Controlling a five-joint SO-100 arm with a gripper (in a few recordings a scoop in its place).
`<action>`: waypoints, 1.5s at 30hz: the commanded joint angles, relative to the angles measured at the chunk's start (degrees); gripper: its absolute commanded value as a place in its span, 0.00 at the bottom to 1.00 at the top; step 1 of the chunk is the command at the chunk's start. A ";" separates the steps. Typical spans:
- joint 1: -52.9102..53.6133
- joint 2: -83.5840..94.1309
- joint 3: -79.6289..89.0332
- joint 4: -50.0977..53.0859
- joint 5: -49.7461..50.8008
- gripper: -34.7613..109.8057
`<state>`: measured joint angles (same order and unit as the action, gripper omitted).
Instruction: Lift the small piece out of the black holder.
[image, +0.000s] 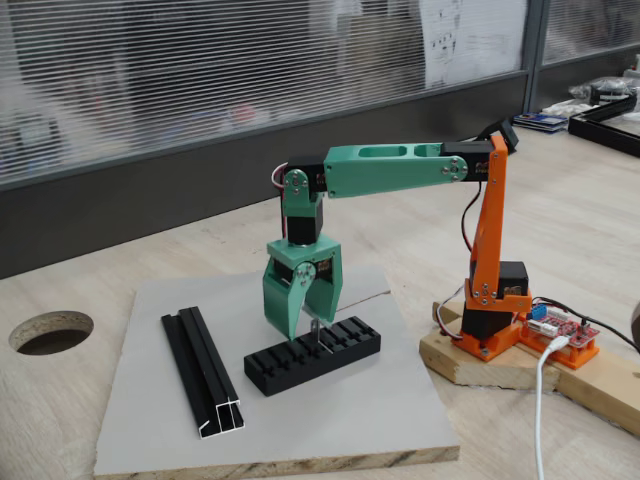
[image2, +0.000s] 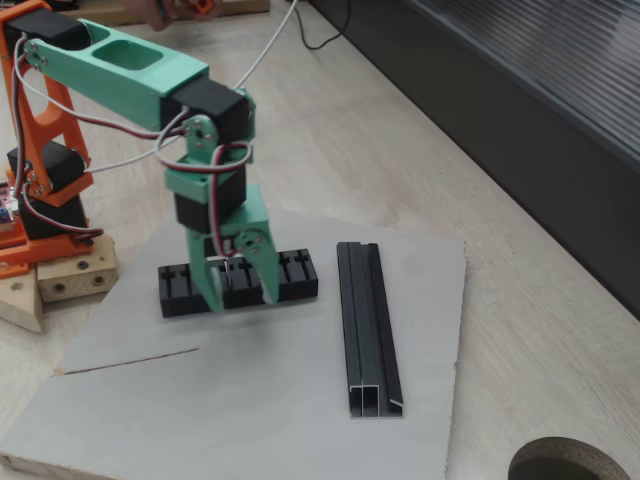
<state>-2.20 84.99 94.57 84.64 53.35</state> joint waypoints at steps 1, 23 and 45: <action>0.53 2.29 -0.70 -1.58 0.62 0.54; -0.35 2.46 -0.70 -0.97 0.79 0.54; -0.26 5.54 -0.09 -1.67 0.79 0.54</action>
<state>-1.58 88.68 94.66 82.62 53.53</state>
